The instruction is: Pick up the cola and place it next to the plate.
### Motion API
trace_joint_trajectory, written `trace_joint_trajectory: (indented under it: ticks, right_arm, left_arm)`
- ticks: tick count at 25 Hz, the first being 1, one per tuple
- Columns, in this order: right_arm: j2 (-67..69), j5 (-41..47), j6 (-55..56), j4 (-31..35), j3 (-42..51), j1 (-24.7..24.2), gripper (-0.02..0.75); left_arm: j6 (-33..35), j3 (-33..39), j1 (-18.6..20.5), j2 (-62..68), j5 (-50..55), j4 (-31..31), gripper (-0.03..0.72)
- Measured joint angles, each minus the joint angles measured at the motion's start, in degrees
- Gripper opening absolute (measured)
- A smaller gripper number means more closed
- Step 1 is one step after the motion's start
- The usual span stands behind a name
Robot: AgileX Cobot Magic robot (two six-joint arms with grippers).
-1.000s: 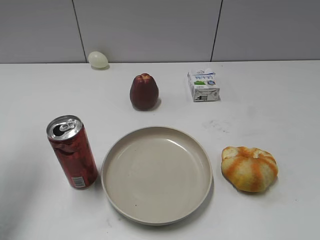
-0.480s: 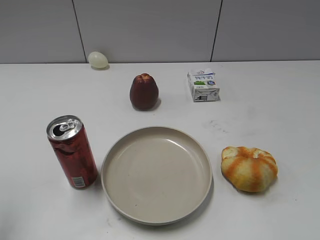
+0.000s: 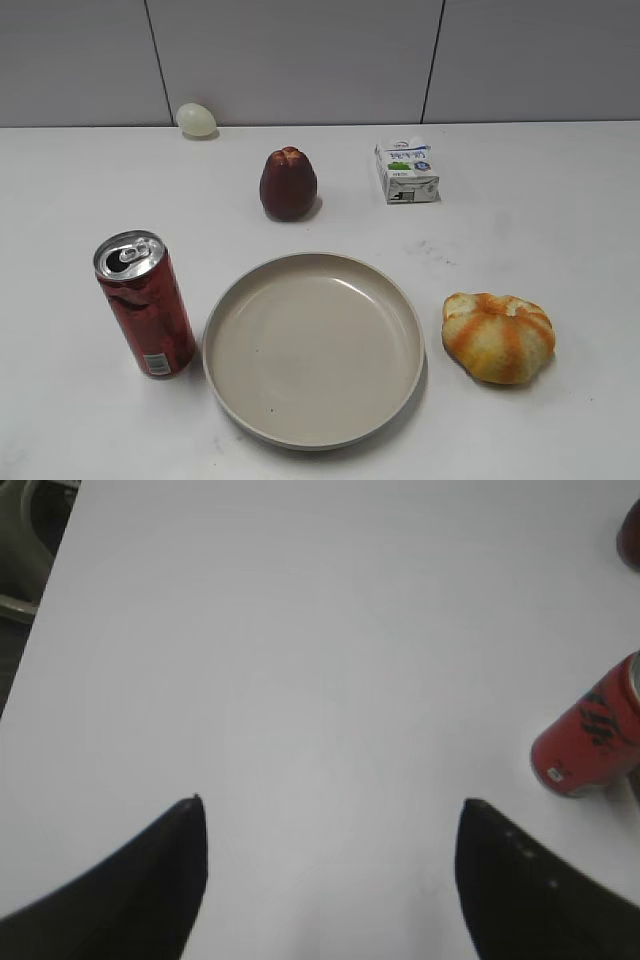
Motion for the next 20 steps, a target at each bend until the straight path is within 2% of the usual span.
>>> trace_joint_trajectory:
  ticks: [4, 11, 20]
  right_arm:
    - [0.00, 0.00, 0.07, 0.00, 0.00, 0.00, 0.532]
    - [0.00, 0.00, 0.03, 0.00, 0.00, 0.00, 0.532]
    - [0.00, 0.00, 0.03, 0.00, 0.00, 0.00, 0.532]
  left_arm:
    - [0.00, 5.53, 0.00, -9.10, -1.90, -0.07, 0.590]
    - [0.00, 7.97, 0.04, -21.29, -1.94, -0.10, 0.590]
    - [-2.33, 12.25, 0.25, -26.90, -1.47, -0.32, 0.590]
